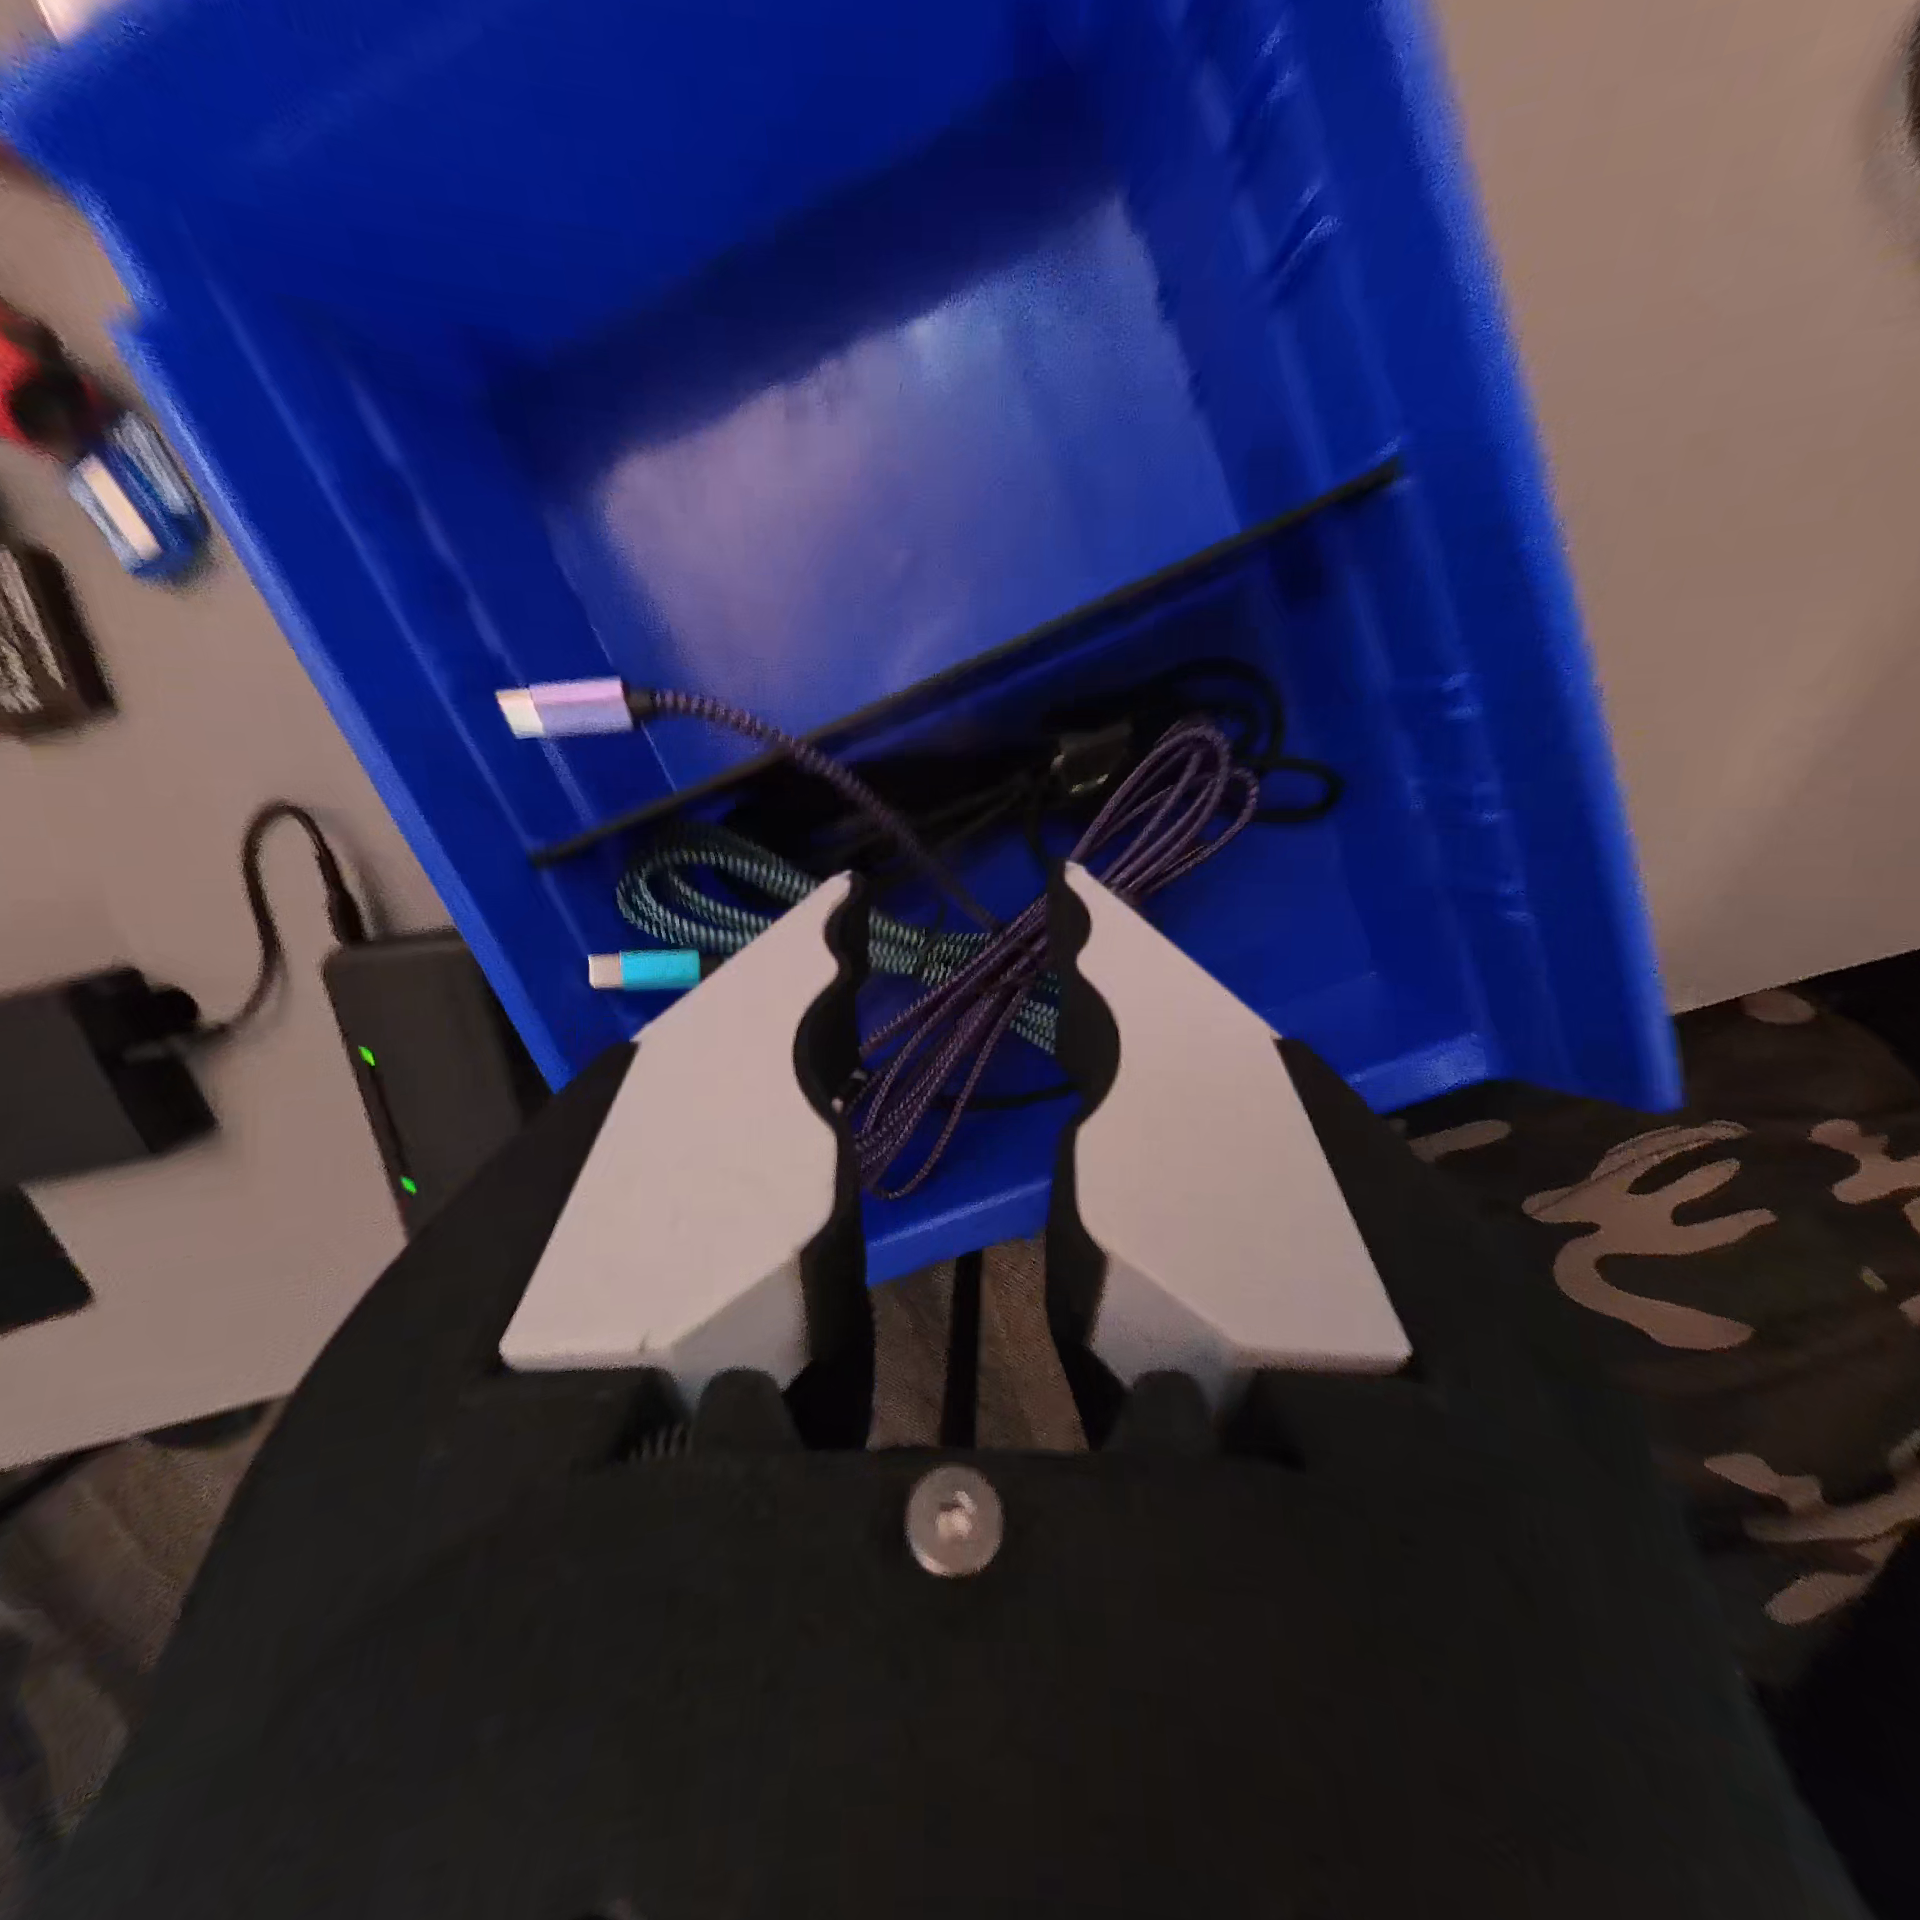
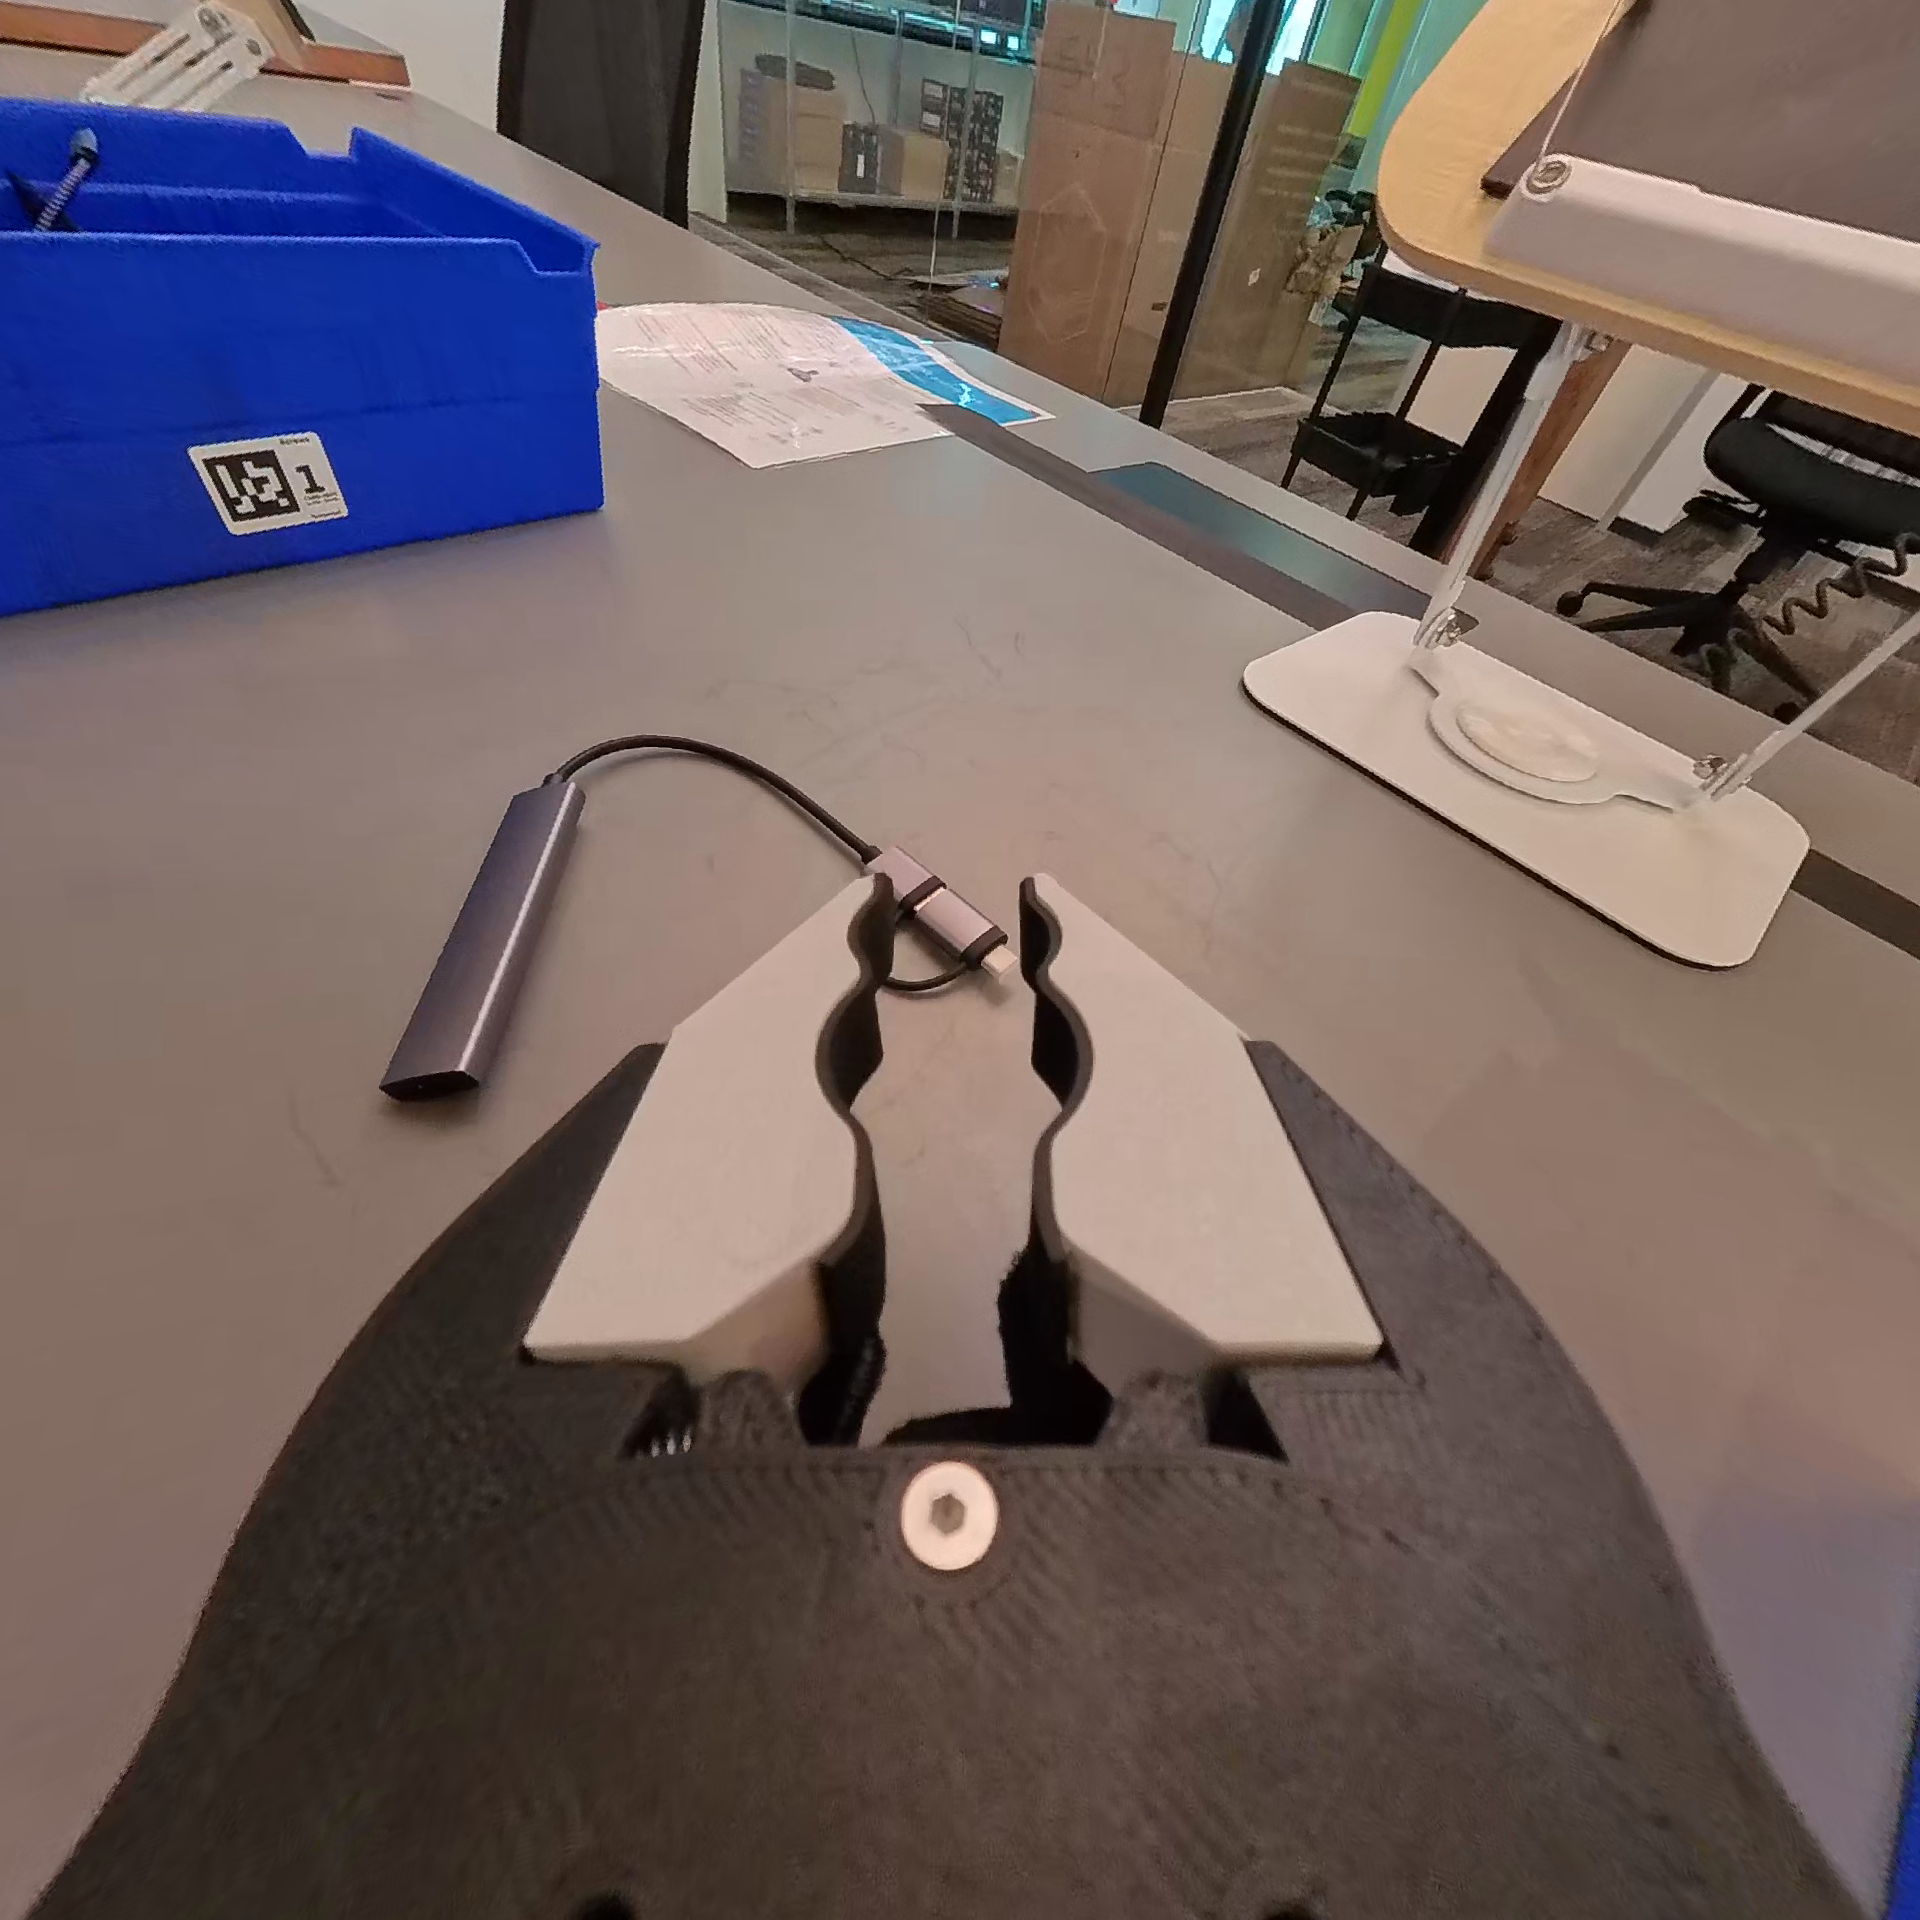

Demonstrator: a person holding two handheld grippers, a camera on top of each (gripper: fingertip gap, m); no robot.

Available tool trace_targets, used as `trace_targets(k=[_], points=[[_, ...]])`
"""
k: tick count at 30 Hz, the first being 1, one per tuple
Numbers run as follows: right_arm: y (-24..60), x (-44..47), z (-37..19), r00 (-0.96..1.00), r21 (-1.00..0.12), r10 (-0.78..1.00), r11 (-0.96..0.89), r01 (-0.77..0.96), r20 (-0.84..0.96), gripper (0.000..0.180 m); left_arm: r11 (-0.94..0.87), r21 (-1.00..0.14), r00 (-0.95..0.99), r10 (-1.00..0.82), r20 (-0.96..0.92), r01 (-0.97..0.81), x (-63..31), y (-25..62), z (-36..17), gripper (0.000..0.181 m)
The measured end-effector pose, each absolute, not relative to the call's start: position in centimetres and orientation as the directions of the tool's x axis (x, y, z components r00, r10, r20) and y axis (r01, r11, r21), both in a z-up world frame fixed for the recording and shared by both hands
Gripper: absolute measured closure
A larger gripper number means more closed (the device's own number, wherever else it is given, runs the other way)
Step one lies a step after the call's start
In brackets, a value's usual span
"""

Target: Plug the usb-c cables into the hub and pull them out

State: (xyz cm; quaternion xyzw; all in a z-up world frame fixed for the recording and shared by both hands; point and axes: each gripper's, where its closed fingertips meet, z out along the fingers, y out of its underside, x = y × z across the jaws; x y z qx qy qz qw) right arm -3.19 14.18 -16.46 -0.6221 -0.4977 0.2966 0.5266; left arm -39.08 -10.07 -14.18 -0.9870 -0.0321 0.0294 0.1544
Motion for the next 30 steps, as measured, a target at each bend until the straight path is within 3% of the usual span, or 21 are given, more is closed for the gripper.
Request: trace_targets(k=[8, 15, 19, 23, 30], points=[[13.9, -3.5, -17.0, 0.317, -0.934, 0.928, 0.077, 0.35, 0.195, 0.158, -0.969, -0.221, 0.993, 0.115, -0.008, 0.111, -39.2, -14.4, -17.4, 0.147], [13.9, -3.5, -17.0, 0.313, -0.935, 0.931, 0.072, 0.348, 0.189, 0.158, -0.905, -0.211, 0.919, -0.321, -0.229, -0.368, -36.6, -13.9, -19.0, 0.15], [13.9, -3.5, -17.0, 0.314, -0.936, 0.931, 0.073, 0.346, 0.189, 0.158, -0.911, -0.146, 0.902, -0.34, -0.265, -0.386, -37.6, -13.7, -21.4, 0.149], [13.9, -3.5, -16.9, 0.314, -0.937, 0.931, 0.072, 0.341, 0.186, 0.158, -0.919, -0.197, 0.924, -0.291, -0.248, -0.342, -38.3, -13.3, -21.6, 0.165], [13.9, -3.5, -16.9, 0.313, -0.939, 0.932, 0.068, 0.336, 0.18, 0.158, -0.894, -0.324, 0.934, -0.221, -0.28, -0.308, -39.1, -13.2, -18.1, 0.168]])
